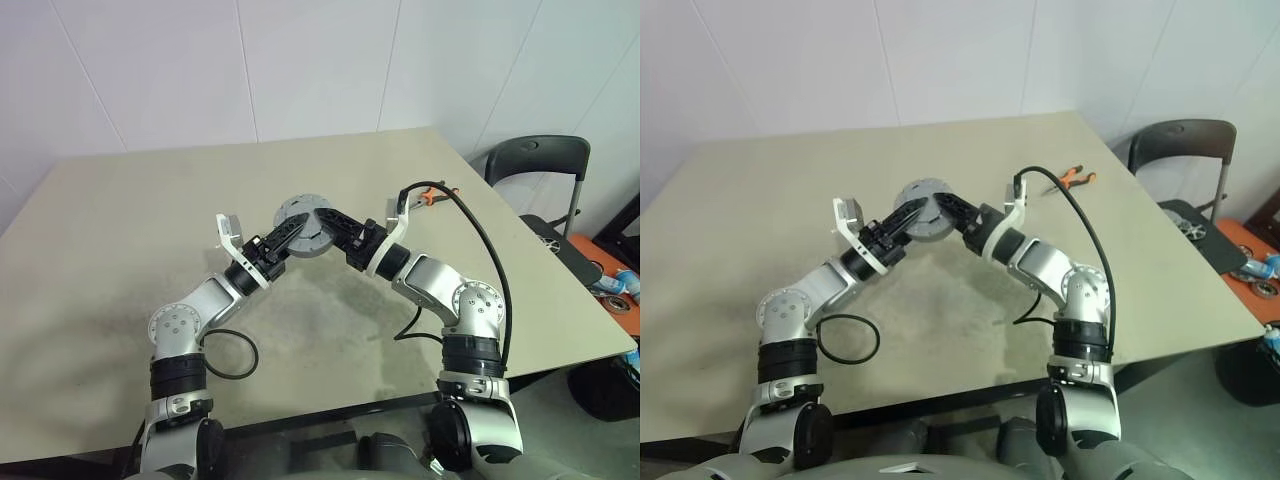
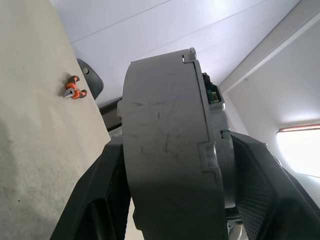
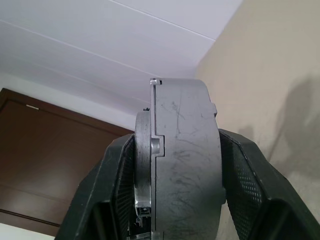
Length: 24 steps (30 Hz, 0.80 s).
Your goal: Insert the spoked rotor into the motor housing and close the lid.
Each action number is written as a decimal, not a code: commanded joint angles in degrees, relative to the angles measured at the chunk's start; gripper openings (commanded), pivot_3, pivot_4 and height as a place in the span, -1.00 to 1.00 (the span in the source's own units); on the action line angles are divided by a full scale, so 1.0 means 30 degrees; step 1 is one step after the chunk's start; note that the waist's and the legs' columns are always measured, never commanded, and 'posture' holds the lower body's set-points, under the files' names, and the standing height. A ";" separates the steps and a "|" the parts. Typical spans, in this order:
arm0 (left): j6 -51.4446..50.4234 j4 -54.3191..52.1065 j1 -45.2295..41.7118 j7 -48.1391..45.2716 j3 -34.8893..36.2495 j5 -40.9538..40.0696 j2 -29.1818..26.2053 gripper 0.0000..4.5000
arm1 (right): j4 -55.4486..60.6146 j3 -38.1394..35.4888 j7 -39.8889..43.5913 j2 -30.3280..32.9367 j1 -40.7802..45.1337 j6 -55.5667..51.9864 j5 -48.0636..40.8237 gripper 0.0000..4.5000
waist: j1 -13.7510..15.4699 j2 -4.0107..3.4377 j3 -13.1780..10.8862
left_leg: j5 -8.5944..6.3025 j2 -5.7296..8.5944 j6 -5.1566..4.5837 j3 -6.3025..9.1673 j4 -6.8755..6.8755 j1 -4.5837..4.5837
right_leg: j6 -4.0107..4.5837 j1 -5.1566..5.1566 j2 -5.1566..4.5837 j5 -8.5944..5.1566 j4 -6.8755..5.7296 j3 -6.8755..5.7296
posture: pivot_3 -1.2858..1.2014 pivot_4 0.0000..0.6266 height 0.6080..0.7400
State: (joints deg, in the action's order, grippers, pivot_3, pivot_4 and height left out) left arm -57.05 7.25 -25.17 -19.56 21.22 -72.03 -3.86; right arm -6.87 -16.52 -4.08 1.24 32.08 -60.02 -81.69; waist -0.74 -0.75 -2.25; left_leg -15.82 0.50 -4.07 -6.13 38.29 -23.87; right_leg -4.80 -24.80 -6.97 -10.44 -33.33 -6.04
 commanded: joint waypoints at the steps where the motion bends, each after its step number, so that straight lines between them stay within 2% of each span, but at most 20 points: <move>1: 0.0260 -0.0551 -0.0406 0.0325 -0.0079 0.0037 -0.0184 0.08 | 0.1407 0.0807 0.1097 0.0371 0.0384 0.0382 0.1101 -0.04 | 0.0001 0.0000 0.0000 | 0.0000 0.0000 0.0000 0.0000 0.0000 0.0000 | -0.0001 0.0000 0.0000 0.0000 0.0000 0.0000 | 0.03 -1.00 1.00; 2: 0.0273 -0.0555 -0.0431 0.0397 -0.0094 0.0057 -0.0173 0.08 | 0.1654 0.0860 0.1515 0.0374 0.0328 0.0618 0.1323 -0.04 | 0.0001 0.0000 0.0000 | 0.0000 0.0001 -0.0001 0.0000 0.0001 0.0000 | -0.0001 0.0000 0.0001 0.0000 -0.0001 0.0000 | 0.03 -1.00 1.00; 7: 0.0343 -0.0649 -0.0650 0.0738 -0.0160 0.0036 -0.0058 0.08 | 0.1406 0.0663 0.1436 0.0269 0.0332 0.0607 0.1302 0.68 | 0.0002 0.0002 0.0001 | 0.0001 -0.0001 0.0000 0.0001 0.0004 0.0010 | -0.0002 0.0011 0.0005 0.0001 -0.0003 0.0001 | 0.03 -1.00 1.00; 16: 0.1105 -0.0940 -0.1469 0.1998 0.0404 0.0158 -0.0106 0.08 | 0.0441 -0.0208 0.0500 0.0007 0.0470 0.0798 0.1119 0.68 | 0.0009 0.0003 0.0002 | 0.0004 -0.0002 0.0006 0.0003 0.0006 0.0022 | 0.0002 0.0020 0.0006 0.0004 -0.0005 0.0001 | 0.03 -1.00 1.00; 18: 0.1479 -0.0838 -0.1783 0.2161 0.0935 0.0088 -0.0562 0.08 | 0.0383 -0.0334 0.0394 0.0033 0.0447 0.0900 0.1234 0.68 | -0.0003 0.0003 0.0002 | 0.0004 -0.0005 0.0006 0.0003 0.0005 0.0025 | 0.0003 0.0020 0.0007 0.0005 -0.0007 0.0001 | 0.03 -1.00 1.00; 24: 0.2669 0.0627 -0.2226 0.1257 0.3025 0.0285 -0.3887 0.08 | 0.0154 -0.0346 0.0425 -0.0039 0.0463 0.0948 0.1455 0.68 | -0.0141 0.0001 0.0001 | 0.0025 -0.0059 0.0044 0.0000 -0.0003 0.0063 | 0.0024 0.0019 0.0059 0.0015 -0.0042 0.0003 | 0.03 -1.00 1.00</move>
State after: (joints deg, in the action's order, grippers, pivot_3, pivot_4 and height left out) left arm -51.16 9.81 -29.95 -13.45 27.30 -70.45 -13.84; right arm -7.04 -17.33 -3.07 1.40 31.88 -57.53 -76.79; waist -1.16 -0.74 -2.25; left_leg -15.72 0.30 -3.91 -6.13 38.27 -23.66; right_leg -4.72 -24.75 -6.77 -10.39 -33.48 -6.04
